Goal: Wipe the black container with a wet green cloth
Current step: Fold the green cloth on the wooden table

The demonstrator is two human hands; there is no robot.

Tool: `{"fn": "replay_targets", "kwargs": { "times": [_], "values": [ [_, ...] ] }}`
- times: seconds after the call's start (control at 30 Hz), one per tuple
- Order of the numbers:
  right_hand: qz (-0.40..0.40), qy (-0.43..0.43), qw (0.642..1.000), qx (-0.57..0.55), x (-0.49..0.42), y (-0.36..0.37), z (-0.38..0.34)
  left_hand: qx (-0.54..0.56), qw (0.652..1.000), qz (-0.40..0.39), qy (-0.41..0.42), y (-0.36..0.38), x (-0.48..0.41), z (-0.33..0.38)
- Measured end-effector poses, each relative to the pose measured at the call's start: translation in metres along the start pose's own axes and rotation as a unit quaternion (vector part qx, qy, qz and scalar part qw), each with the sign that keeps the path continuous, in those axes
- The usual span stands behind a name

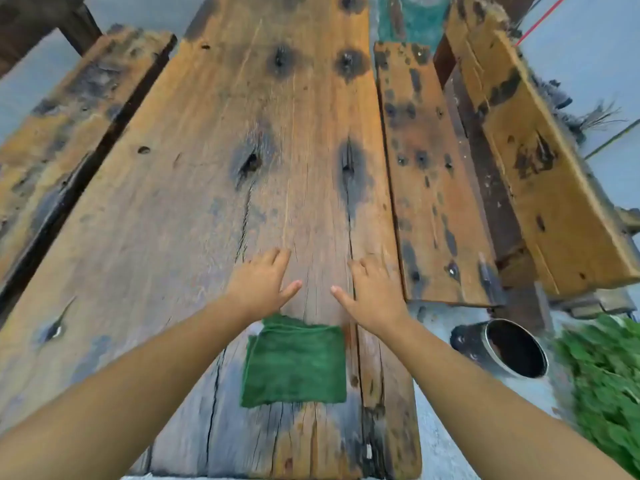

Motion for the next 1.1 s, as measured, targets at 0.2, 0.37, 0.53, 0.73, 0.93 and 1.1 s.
{"fn": "replay_targets", "kwargs": {
  "times": [0.2,0.37,0.53,0.73,0.93,1.1],
  "values": [
    [-0.178,0.019,0.982,-0.052,0.006,0.105,-0.006,-0.009,0.985,-0.173,0.011,0.094,0.016,-0.022],
    [-0.195,0.027,0.980,-0.034,0.002,0.139,-0.006,0.000,0.975,-0.214,0.062,0.137,0.021,-0.026],
    [-0.195,0.032,0.980,-0.020,-0.002,0.155,-0.003,0.014,0.979,-0.194,0.061,0.157,0.020,-0.029],
    [-0.243,0.029,0.969,-0.036,0.002,0.173,-0.006,0.026,0.977,-0.202,0.059,0.167,0.019,-0.034],
    [-0.256,0.015,0.966,-0.037,-0.008,0.171,0.000,0.097,0.966,-0.236,0.046,0.168,0.008,-0.037],
    [-0.249,0.005,0.968,-0.037,-0.026,0.163,0.006,0.134,0.960,-0.246,0.002,0.161,-0.014,-0.050]
  ]
}}
Point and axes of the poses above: each hand's wrist, its own x-axis away from the middle knuckle, its own y-axis out of the palm, z = x × y, the point moved 9 cm from there along -x, towards the middle knuckle, and after that the axes turned 4 degrees about -y, right-handed, at the moved point
